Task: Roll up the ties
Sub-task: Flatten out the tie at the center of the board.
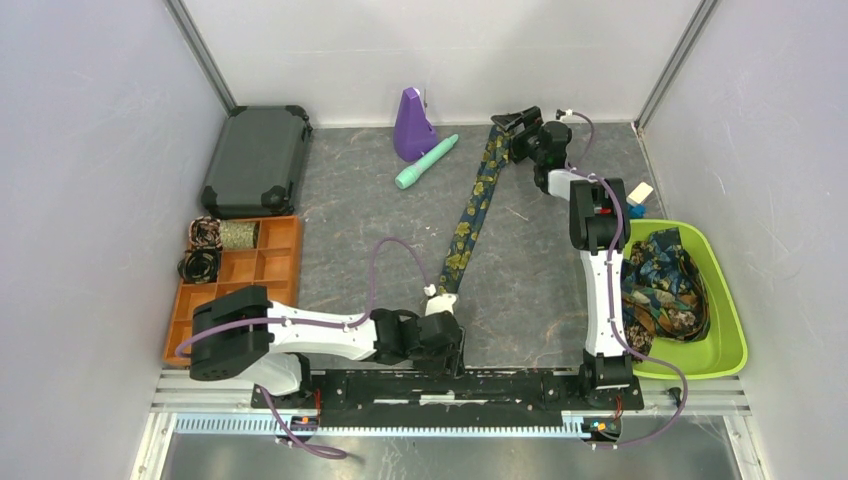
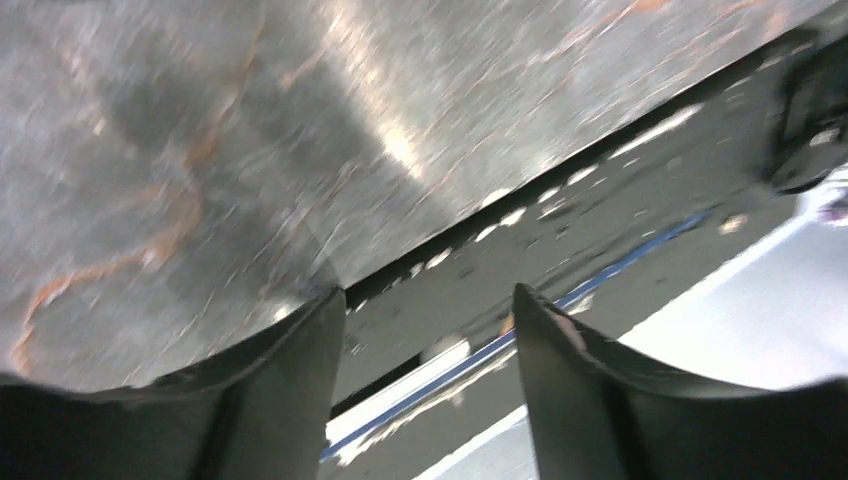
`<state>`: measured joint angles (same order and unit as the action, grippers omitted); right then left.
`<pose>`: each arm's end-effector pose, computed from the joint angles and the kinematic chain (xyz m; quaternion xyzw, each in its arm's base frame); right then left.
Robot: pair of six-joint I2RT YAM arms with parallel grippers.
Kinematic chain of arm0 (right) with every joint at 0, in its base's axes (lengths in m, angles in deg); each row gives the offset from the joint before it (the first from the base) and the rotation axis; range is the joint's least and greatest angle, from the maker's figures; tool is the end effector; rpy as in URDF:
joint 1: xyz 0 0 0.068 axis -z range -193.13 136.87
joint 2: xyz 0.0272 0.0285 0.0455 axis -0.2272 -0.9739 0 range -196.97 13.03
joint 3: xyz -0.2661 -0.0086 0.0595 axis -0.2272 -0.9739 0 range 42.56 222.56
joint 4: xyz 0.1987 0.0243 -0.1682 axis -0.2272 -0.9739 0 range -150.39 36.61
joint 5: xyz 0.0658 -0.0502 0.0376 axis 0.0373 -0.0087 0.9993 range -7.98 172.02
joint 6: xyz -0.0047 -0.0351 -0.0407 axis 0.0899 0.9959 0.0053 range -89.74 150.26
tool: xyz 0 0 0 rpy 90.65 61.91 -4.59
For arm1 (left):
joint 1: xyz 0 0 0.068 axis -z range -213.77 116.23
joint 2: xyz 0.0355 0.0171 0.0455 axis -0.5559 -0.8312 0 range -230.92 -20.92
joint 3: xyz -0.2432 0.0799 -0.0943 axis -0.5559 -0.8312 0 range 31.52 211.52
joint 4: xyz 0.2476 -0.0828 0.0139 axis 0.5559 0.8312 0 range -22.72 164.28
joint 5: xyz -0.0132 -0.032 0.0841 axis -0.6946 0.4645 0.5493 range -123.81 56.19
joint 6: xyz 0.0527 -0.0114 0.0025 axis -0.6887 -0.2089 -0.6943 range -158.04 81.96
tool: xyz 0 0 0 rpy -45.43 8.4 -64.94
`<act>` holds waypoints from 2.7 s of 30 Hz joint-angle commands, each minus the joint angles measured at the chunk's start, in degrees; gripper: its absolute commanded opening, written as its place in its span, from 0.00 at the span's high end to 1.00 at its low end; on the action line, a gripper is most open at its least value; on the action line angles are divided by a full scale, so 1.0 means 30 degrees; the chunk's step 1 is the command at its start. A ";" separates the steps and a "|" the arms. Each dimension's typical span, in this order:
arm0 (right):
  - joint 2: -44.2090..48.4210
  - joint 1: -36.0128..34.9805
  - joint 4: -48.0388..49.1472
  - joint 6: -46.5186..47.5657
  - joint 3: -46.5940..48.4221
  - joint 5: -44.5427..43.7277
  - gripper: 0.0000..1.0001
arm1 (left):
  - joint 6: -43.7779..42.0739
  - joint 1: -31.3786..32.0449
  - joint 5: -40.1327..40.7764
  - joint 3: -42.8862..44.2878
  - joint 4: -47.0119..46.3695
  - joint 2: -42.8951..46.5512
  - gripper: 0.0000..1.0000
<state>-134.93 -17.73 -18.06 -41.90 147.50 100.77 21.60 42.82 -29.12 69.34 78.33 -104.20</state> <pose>0.5678 0.0571 0.1158 0.3240 0.6771 0.4993 0.4329 0.0641 -0.2562 0.1518 0.1294 0.9481 -0.2525 0.1437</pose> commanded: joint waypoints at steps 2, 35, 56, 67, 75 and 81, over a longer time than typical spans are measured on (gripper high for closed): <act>0.0330 -0.0104 -0.1279 0.0355 0.0253 0.0466 0.02 | 0.0995 0.1046 0.3149 0.1235 0.9220 -0.0218 0.21; 0.2732 -0.0512 -0.0636 0.1850 -0.3298 0.1622 0.02 | -0.6933 -0.4342 0.3365 0.9372 0.9339 -0.4795 0.80; 0.0811 -0.0598 -0.1165 0.0961 0.0767 0.0395 0.02 | -0.1417 0.0329 0.3825 0.3638 0.8295 -0.1316 0.97; 0.5559 -0.0627 -0.1723 0.5562 -0.3203 0.0756 0.02 | 0.1605 0.2259 0.6403 0.1864 0.9762 0.2300 0.94; 1.0276 -0.0634 -0.4884 1.1565 -0.8545 -0.0782 0.12 | 0.4426 0.3747 0.6917 -0.0117 1.1297 0.4196 0.86; 0.9663 -0.0664 -0.9110 1.3981 -0.7607 0.0925 0.20 | 0.6934 0.4618 0.7630 -0.0630 1.3522 0.4750 0.82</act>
<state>-105.21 -19.41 -35.48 -8.31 123.90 101.53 33.44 55.13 -10.57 67.90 112.93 -91.85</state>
